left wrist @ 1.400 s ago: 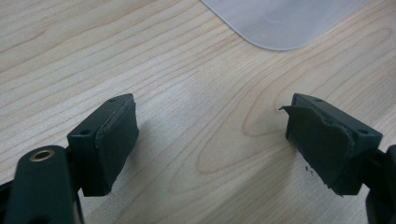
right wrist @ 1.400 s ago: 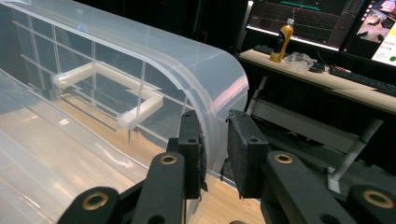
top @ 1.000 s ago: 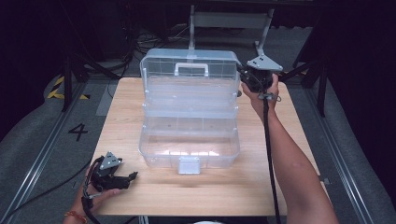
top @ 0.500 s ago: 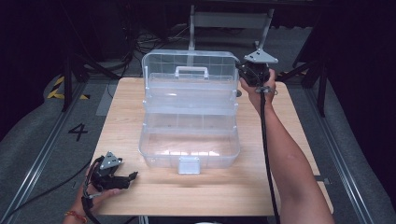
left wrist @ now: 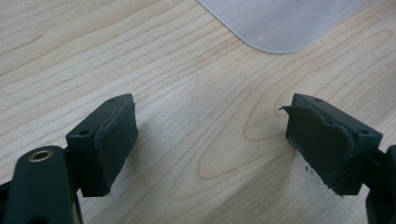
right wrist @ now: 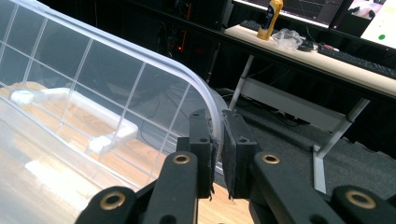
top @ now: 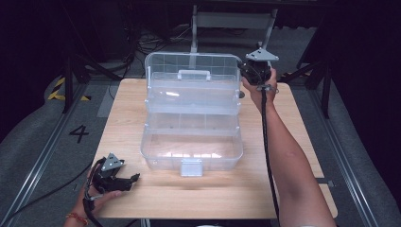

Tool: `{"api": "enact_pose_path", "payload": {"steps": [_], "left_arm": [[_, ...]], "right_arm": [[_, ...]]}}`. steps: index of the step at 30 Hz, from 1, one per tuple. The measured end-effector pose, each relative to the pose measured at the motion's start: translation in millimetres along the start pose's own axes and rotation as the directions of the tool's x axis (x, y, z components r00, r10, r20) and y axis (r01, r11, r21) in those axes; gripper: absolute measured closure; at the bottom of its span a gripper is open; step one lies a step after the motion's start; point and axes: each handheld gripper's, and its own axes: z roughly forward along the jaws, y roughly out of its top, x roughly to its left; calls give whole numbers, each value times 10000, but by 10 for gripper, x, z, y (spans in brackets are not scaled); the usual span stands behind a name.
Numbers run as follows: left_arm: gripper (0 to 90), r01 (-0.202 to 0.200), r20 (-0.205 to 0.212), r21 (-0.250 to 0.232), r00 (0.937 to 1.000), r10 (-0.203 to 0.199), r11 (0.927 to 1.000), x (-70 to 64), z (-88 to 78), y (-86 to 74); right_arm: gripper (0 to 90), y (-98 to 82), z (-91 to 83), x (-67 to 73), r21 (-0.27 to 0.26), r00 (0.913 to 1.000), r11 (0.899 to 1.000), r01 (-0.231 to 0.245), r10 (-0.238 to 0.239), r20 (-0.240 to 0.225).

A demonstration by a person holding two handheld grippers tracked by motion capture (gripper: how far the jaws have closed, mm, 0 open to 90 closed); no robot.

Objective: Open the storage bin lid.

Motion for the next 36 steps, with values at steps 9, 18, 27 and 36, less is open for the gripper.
{"api": "enact_pose_path", "payload": {"steps": [9, 18, 27, 36], "left_arm": [[171, 5, 50, 7, 10000, -5, 10000, 5, 1, 1], [169, -39, 90, -2, 10000, 39, 10000, 13, 4, 4], [169, -32, 86, -15, 10000, 33, 10000, 12, 5, 3], [169, -49, 91, -9, 9999, 49, 10000, 15, 6, 3]], "right_arm": [[838, -10, 91, -34, 172, 10000, 9998, -55, 56, -51], [838, -27, 148, -59, 267, 9997, 9995, -173, 177, -158], [835, -46, 245, -84, 502, 9992, 9982, -341, 352, -199], [828, -91, 372, -113, 794, 9989, 9961, -378, 400, -263]]}}
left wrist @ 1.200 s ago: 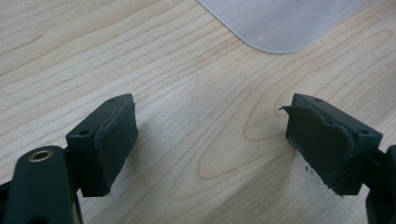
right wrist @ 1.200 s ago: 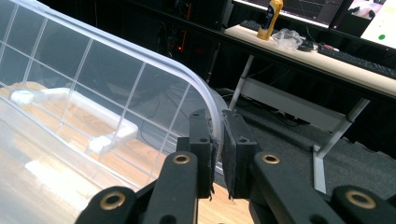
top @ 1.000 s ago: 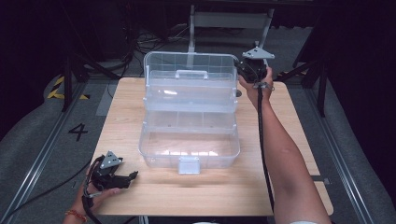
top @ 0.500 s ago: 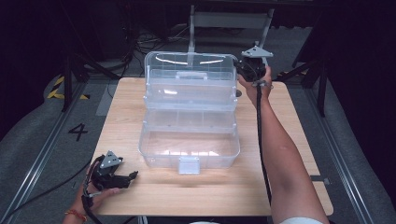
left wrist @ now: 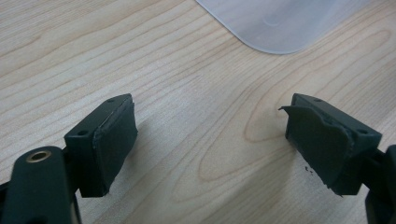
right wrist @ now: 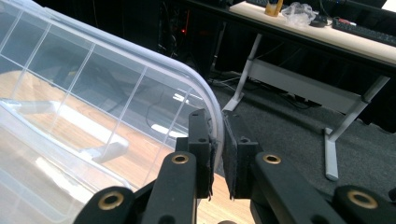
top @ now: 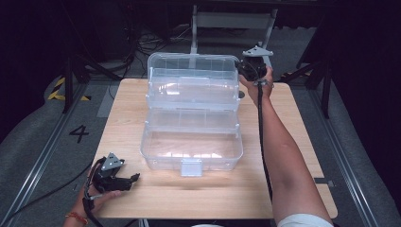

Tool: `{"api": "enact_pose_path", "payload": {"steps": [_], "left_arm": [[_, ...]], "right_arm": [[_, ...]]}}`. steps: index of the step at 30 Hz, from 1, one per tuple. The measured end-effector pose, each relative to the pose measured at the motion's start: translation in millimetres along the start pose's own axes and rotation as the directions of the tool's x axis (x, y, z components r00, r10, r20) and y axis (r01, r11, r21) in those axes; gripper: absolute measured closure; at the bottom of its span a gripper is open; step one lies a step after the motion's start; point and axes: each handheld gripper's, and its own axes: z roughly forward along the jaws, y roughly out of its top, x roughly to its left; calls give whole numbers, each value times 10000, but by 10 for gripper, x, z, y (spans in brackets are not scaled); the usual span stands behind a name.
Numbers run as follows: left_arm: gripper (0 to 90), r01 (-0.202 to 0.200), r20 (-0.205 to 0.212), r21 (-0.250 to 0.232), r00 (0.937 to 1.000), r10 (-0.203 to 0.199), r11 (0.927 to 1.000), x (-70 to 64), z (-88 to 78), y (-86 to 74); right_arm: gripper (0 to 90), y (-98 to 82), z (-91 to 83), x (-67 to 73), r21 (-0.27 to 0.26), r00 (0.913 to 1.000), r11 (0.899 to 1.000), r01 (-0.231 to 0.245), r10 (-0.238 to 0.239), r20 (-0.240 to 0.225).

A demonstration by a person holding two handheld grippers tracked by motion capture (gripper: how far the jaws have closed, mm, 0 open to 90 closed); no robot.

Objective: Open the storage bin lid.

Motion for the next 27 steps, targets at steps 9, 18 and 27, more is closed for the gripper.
{"api": "enact_pose_path", "payload": {"steps": [9, 18, 27], "left_arm": [[169, 2, 6, 7, 10000, -2, 10000, 0, 0, 1], [169, 0, 7, 9, 10000, 0, 10000, 0, -1, 1], [169, 8, 4, 3, 10000, -8, 10000, 0, 0, 1]], "right_arm": [[829, -24, 97, -47, 299, 9992, 9990, -347, 353, -189], [826, -59, 178, -53, 462, 9989, 9980, -432, 439, -143], [816, -113, 300, -93, 774, 9986, 9962, -402, 427, -310]]}}
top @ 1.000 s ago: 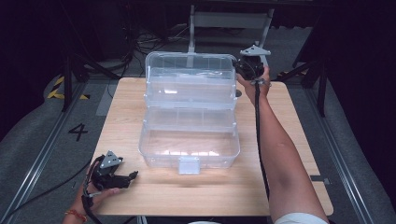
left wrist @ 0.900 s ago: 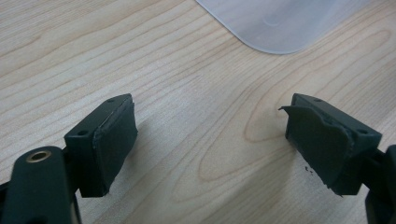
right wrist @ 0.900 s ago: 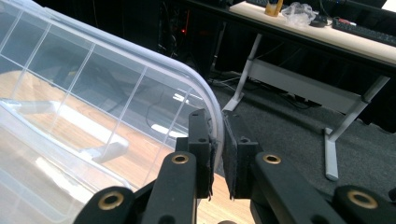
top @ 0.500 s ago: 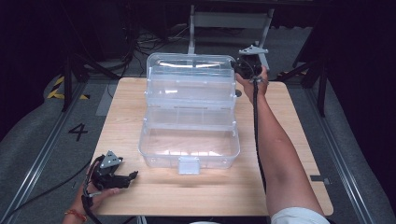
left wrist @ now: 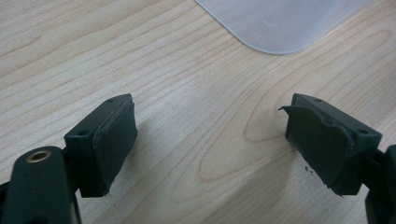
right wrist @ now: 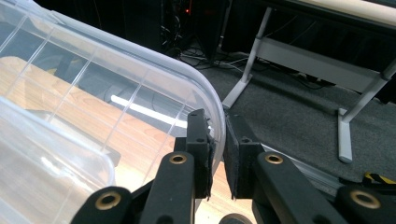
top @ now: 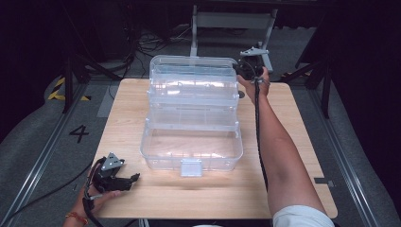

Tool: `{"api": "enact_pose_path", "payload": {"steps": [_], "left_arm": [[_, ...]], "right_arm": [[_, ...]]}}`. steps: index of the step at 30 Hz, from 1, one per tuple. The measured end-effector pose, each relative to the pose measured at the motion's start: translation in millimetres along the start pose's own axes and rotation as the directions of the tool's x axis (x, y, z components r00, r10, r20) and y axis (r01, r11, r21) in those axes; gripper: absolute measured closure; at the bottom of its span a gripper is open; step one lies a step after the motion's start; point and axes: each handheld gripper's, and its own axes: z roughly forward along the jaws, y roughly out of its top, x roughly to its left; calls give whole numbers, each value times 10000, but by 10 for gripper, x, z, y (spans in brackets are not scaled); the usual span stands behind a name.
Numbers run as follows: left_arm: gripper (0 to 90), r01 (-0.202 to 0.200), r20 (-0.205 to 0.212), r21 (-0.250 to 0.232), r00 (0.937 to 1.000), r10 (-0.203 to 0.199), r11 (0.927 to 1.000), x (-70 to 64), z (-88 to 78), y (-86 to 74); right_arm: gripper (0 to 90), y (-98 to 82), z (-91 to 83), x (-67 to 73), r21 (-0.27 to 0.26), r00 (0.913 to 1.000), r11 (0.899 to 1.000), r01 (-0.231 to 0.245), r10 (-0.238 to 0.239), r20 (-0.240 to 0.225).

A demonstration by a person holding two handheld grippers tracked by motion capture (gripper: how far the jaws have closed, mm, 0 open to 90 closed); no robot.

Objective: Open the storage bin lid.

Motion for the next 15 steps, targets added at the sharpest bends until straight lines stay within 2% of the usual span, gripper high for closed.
{"api": "enact_pose_path", "payload": {"steps": [4, 7, 15], "left_arm": [[169, -99, -31, 11, 9999, 99, 10000, 7, 0, 4], [169, -117, -40, -5, 9999, 117, 9999, 9, 1, 5], [169, -81, -53, -31, 10000, 81, 10000, 5, 4, 3]], "right_arm": [[813, -40, 56, -16, 78, 10000, 9999, -74, 75, -64], [810, -75, 94, -40, -76, 9993, 9996, -268, 266, -280], [802, -130, 189, -51, 202, 9996, 9997, -153, 158, -252]]}}
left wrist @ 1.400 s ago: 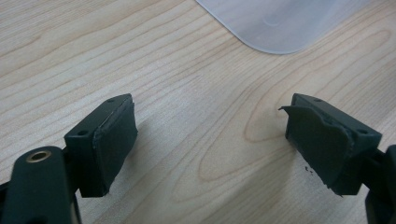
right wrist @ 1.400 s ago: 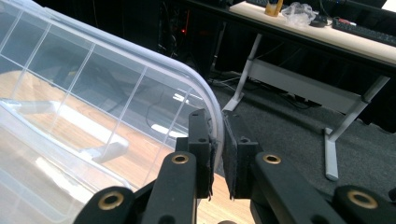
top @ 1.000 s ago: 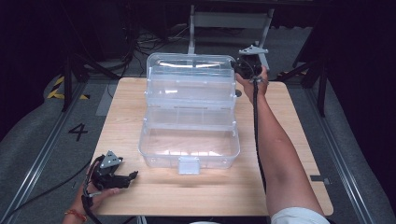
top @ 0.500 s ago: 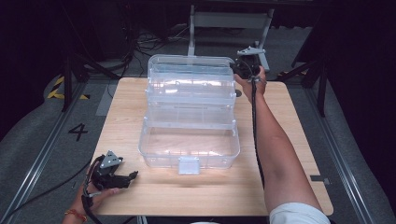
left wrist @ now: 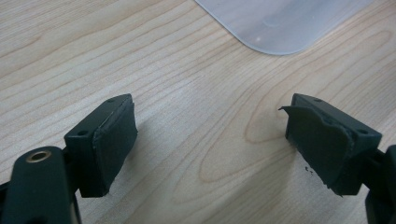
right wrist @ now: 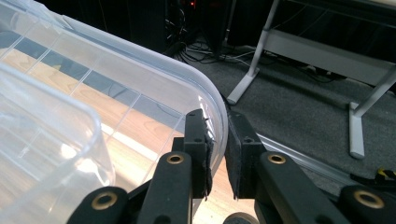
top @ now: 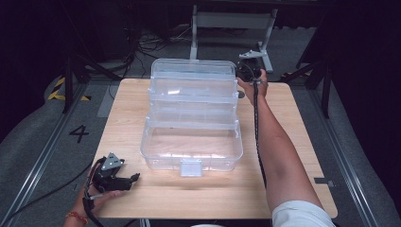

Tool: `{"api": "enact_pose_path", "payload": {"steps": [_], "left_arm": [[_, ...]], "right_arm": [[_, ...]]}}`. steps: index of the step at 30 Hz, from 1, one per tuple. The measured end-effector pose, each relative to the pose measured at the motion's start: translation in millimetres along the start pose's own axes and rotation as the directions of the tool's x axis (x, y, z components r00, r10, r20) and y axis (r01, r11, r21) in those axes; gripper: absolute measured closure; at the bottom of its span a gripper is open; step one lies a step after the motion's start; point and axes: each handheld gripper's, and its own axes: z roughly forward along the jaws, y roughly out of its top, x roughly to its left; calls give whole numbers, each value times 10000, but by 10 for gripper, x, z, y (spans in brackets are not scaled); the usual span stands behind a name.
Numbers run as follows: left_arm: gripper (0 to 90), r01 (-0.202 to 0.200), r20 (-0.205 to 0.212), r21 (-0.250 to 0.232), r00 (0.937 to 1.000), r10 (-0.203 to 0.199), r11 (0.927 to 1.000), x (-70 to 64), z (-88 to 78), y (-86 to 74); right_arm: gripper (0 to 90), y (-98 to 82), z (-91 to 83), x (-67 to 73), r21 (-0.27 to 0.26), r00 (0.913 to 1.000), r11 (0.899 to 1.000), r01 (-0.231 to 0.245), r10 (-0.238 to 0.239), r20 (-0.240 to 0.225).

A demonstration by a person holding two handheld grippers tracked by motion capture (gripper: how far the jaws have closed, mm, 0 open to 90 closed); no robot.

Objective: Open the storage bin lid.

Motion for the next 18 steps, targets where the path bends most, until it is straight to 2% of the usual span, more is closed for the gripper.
{"api": "enact_pose_path", "payload": {"steps": [5, 13, 16, 18], "left_arm": [[168, 40, 6, 22, 10000, -40, 10000, -1, 6, 6], [165, 49, 9, -7, 10000, -49, 10000, 5, 21, 18], [165, 70, -19, -18, 10000, -70, 10000, 1, 21, 17], [165, 58, -21, -6, 10000, -58, 10000, 2, 20, 17]], "right_arm": [[798, -39, 75, -22, 226, 9999, 9997, -104, 107, -130], [799, -144, 269, -8, 979, 10000, 9952, 27, -30, 29], [801, -180, 275, -20, 744, 9995, 9968, -308, 311, -27], [800, -183, 273, -26, 732, 9995, 9969, -300, 306, -69]]}}
